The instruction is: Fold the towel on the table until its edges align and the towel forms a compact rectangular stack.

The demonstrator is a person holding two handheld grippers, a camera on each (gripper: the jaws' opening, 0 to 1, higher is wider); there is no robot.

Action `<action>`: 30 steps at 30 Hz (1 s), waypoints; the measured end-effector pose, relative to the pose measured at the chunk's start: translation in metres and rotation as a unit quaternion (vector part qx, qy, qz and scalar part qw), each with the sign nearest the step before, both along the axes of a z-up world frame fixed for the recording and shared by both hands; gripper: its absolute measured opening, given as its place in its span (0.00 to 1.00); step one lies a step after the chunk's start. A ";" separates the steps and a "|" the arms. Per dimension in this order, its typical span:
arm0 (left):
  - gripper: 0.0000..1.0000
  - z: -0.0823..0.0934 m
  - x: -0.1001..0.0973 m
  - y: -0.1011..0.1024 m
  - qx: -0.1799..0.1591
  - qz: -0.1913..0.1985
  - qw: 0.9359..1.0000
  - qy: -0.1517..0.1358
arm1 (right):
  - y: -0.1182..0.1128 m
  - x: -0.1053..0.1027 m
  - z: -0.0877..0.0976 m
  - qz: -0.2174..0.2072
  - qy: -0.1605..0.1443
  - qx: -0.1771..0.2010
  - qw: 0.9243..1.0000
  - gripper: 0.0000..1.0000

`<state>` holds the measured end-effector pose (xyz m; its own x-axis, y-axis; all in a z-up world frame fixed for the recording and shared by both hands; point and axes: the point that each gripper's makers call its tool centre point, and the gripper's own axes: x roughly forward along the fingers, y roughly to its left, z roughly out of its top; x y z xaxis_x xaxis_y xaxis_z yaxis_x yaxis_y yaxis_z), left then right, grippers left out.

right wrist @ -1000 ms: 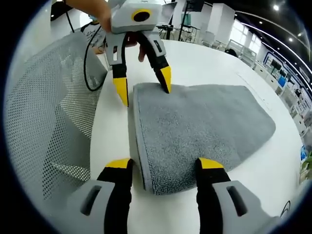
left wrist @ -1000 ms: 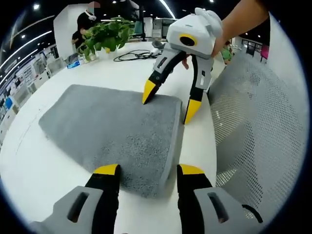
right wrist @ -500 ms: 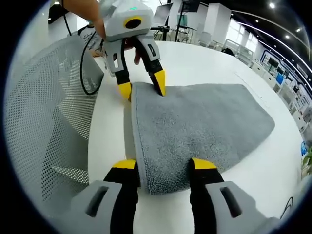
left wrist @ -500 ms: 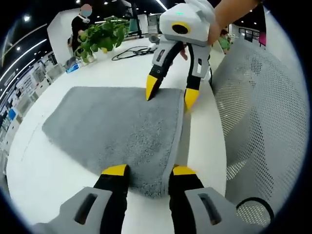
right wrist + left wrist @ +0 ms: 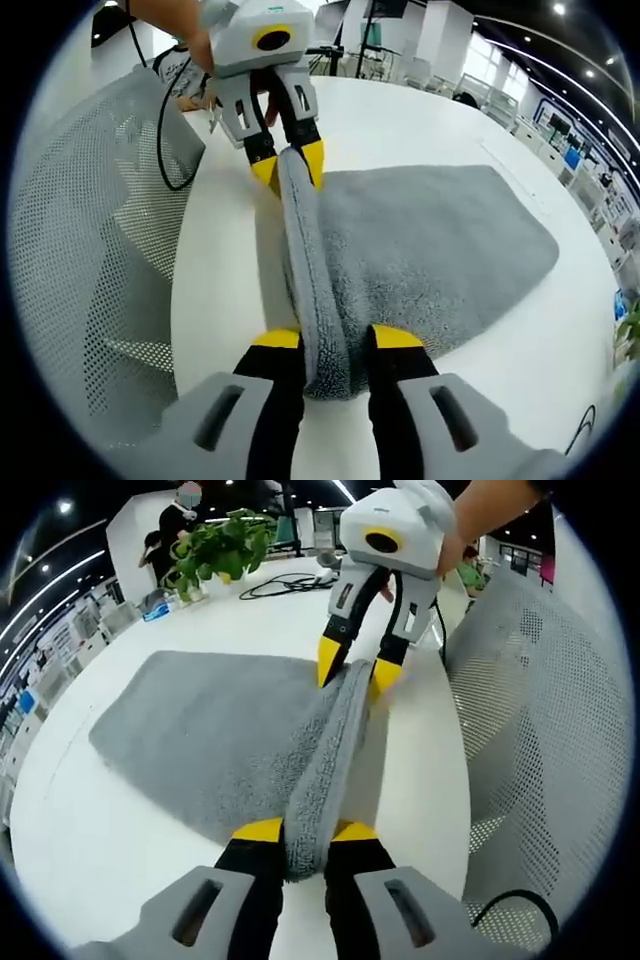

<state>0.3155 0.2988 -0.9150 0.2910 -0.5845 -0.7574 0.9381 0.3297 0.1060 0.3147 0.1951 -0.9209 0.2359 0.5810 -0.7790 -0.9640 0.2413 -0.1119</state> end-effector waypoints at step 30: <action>0.10 0.017 -0.046 0.002 0.003 -0.001 0.997 0.080 | 0.008 -0.049 0.013 0.009 0.072 -0.007 0.997 0.09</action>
<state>0.2697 0.3006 -0.8979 0.1647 -0.5804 -0.7975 0.9437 0.3279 -0.0437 0.2658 0.2035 -0.9084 0.1108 0.5734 -0.8117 -0.9746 0.2225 0.0241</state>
